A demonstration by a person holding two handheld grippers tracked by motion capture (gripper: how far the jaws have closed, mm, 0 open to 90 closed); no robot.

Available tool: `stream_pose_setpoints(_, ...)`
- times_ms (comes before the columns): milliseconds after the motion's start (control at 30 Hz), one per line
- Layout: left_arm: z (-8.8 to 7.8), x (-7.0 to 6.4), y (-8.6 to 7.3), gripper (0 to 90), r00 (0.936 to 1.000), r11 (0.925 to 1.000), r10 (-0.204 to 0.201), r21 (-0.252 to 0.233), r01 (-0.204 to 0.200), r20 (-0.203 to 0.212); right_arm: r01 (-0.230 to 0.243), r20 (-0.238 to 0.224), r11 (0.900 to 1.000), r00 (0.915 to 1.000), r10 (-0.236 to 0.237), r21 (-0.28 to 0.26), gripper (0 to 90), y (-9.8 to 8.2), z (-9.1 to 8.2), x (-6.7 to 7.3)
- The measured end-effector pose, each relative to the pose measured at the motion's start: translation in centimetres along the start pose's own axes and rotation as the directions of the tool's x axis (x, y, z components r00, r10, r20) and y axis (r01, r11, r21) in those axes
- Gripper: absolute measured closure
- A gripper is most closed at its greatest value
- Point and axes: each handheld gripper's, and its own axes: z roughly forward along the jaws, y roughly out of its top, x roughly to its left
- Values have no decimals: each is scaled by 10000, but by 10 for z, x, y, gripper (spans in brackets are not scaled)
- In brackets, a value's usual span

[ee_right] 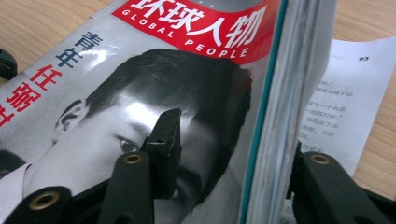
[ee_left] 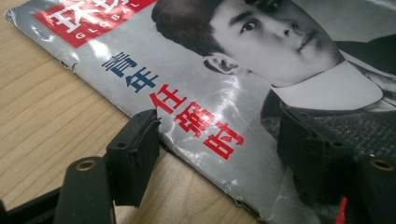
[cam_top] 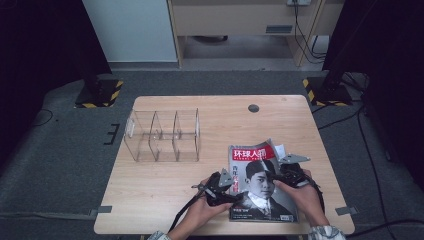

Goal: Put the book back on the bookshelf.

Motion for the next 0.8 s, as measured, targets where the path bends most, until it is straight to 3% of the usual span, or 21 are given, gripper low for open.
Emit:
stream_pose_setpoints(100, 0, 0, 0, 290, 10000, 10000, 4, 1, -4, -1, -27, 29, 9999, 10000, 27, -100, 716, 2, -3, -3)
stream_pose_setpoints(200, 1, 0, 1, 291, 10000, 10000, 19, -16, -19, -17, 3, -4, 9994, 10000, -3, -335, 787, 4, -6, -3)
stream_pose_setpoints(367, 1, 0, 1, 291, 10000, 10000, -10, -9, 10, 4, -16, 26, 9997, 10000, 17, -263, 732, 4, -4, -2)
stream_pose_setpoints(500, 1, 1, 1, 290, 10000, 10000, -35, -15, 35, 35, -2, -11, 9993, 10000, 1, -364, 818, 6, -4, -2)
stream_pose_setpoints(600, 4, 3, 3, 171, 9979, 9997, -226, 58, 223, 600, -18, -183, 9981, 9998, 6, -623, 861, 8, -8, -1)
stream_pose_setpoints(667, 5, 6, 4, 87, 9976, 9993, -373, 68, 370, 575, -23, -268, 9973, 9996, 3, -730, 871, 7, -9, -3)
stream_pose_setpoints(733, 5, 12, 6, 82, 9970, 9975, -689, -162, 694, 345, -173, -336, 9964, 9993, 145, -835, 874, 7, -11, -4)
stream_pose_setpoints(800, 5, 16, 7, 79, 9960, 9960, -798, -374, 814, 412, -202, -435, 9947, 9989, 159, -1009, 875, 6, -14, -6)
